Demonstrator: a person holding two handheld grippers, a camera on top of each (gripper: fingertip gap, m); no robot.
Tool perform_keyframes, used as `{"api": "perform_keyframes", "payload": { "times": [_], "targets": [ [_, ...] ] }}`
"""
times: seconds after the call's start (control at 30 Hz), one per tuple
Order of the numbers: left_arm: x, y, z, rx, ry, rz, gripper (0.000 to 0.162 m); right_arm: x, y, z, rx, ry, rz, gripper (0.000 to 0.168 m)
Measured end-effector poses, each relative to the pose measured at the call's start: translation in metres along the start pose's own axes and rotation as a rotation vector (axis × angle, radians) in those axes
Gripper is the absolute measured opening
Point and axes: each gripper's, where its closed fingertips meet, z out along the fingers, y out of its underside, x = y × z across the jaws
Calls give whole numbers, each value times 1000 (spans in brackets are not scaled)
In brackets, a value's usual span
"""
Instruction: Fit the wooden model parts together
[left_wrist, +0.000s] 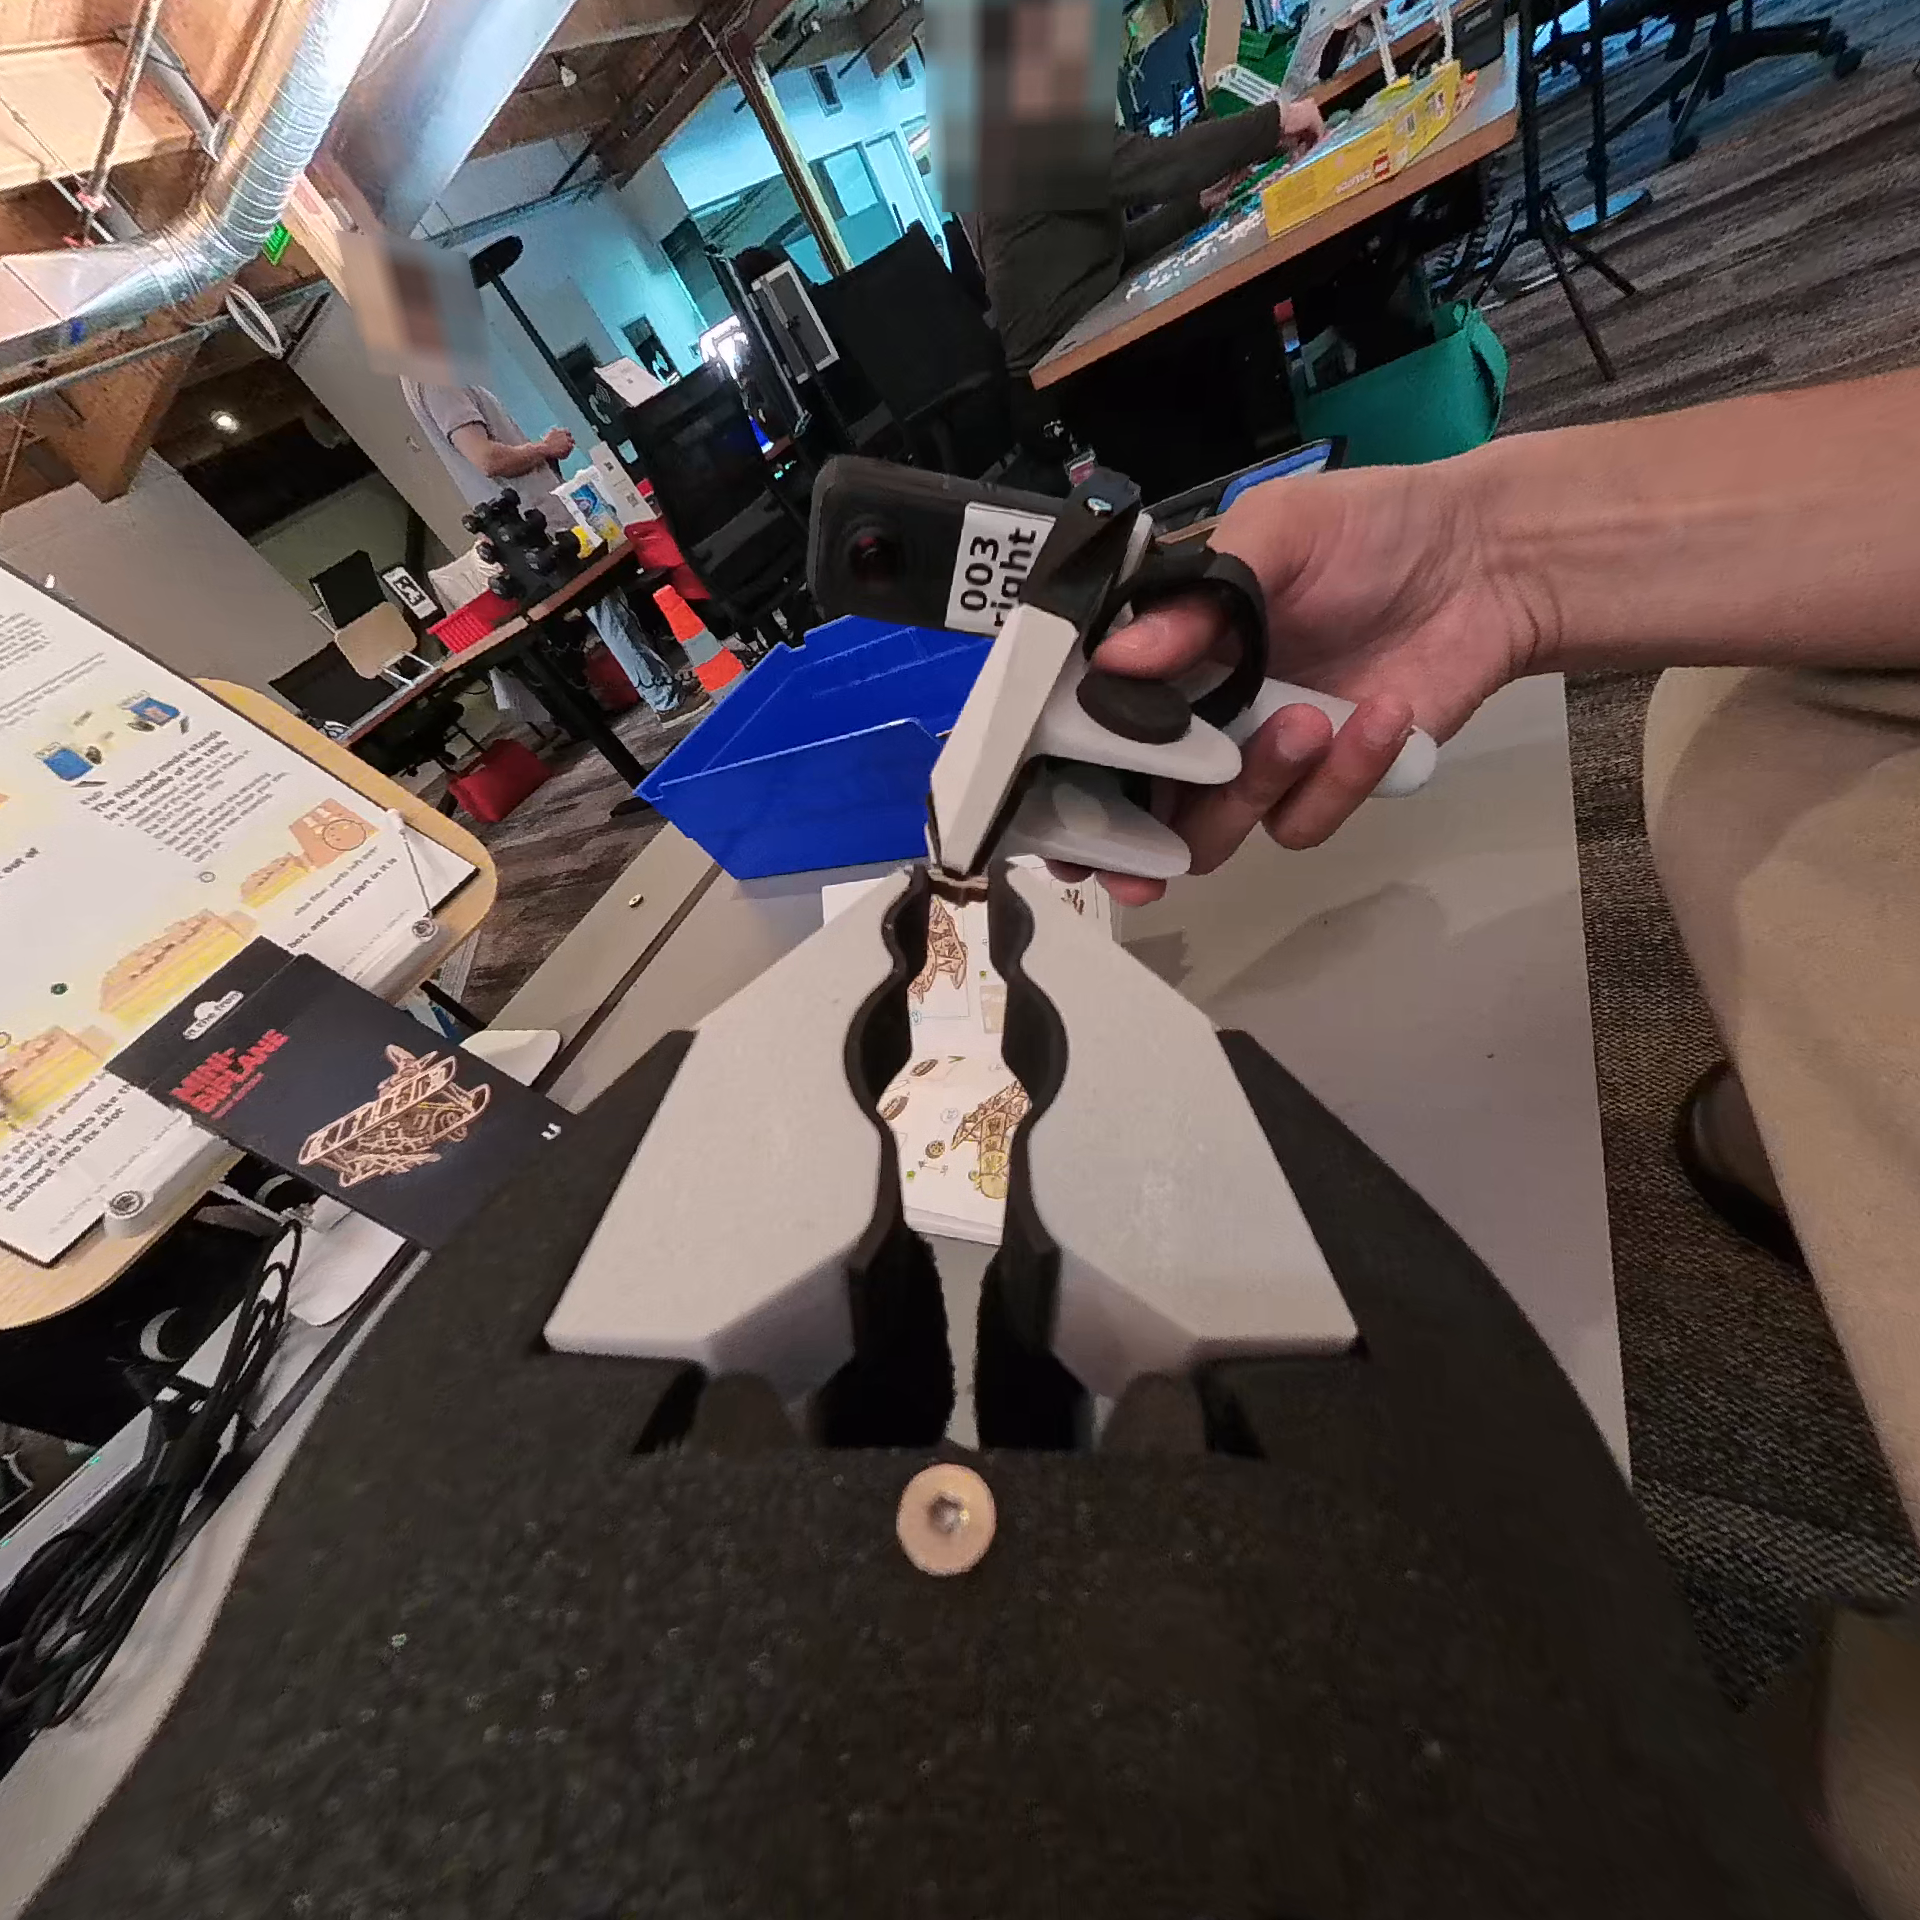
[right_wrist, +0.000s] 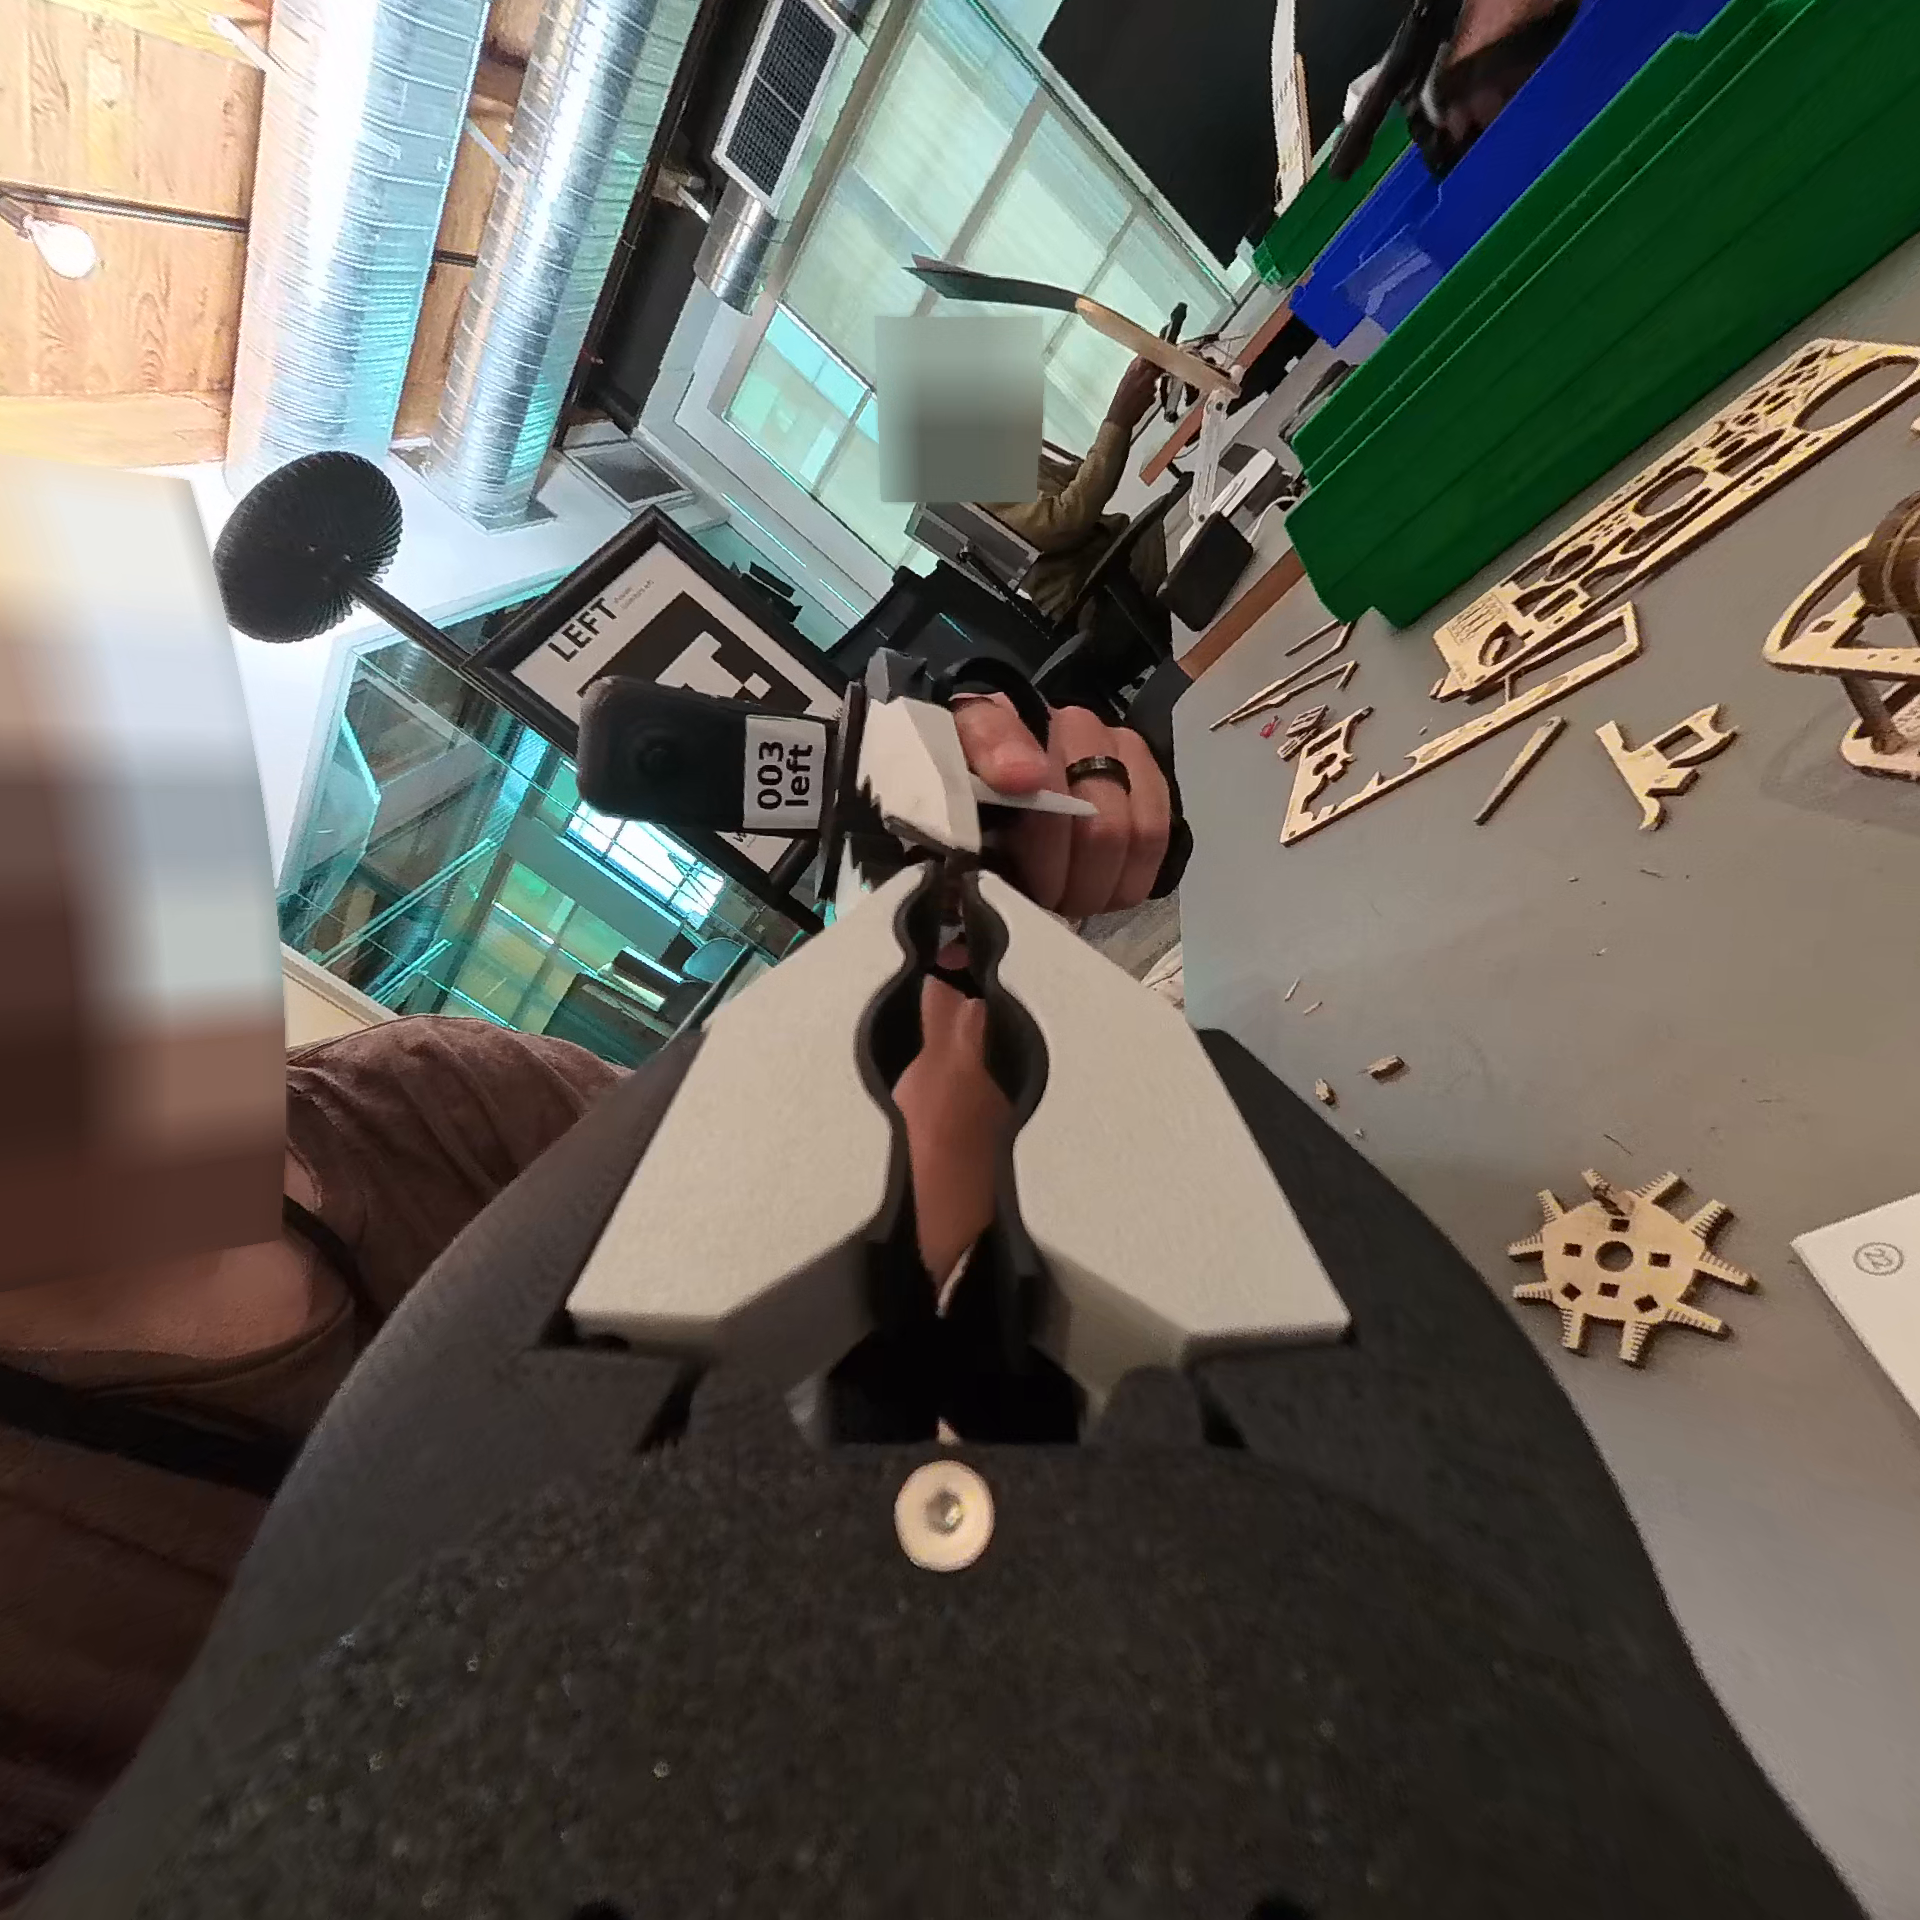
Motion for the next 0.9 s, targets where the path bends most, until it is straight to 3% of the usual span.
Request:
{"api": "perform_keyframes", "payload": {
  "times": [0.3, 0.5, 0.7, 0.9],
  "targets": [
    [3, 0, 0, -2, 22, -6, 9, 0, 1, 0, -12, 9, -3, 1],
    [3, 3, 7, -23, 0, -2, 9, 3, -1, -9, -13, 126, -104, 0],
    [-12, -1, 7, -24, -108, 20, 8, -7, -38, -49, 227, 224, -194, 0],
    [-20, -9, 7, 15, -146, 7, 8, -7, -46, -48, 334, 217, -228, 0]
  ]
}}
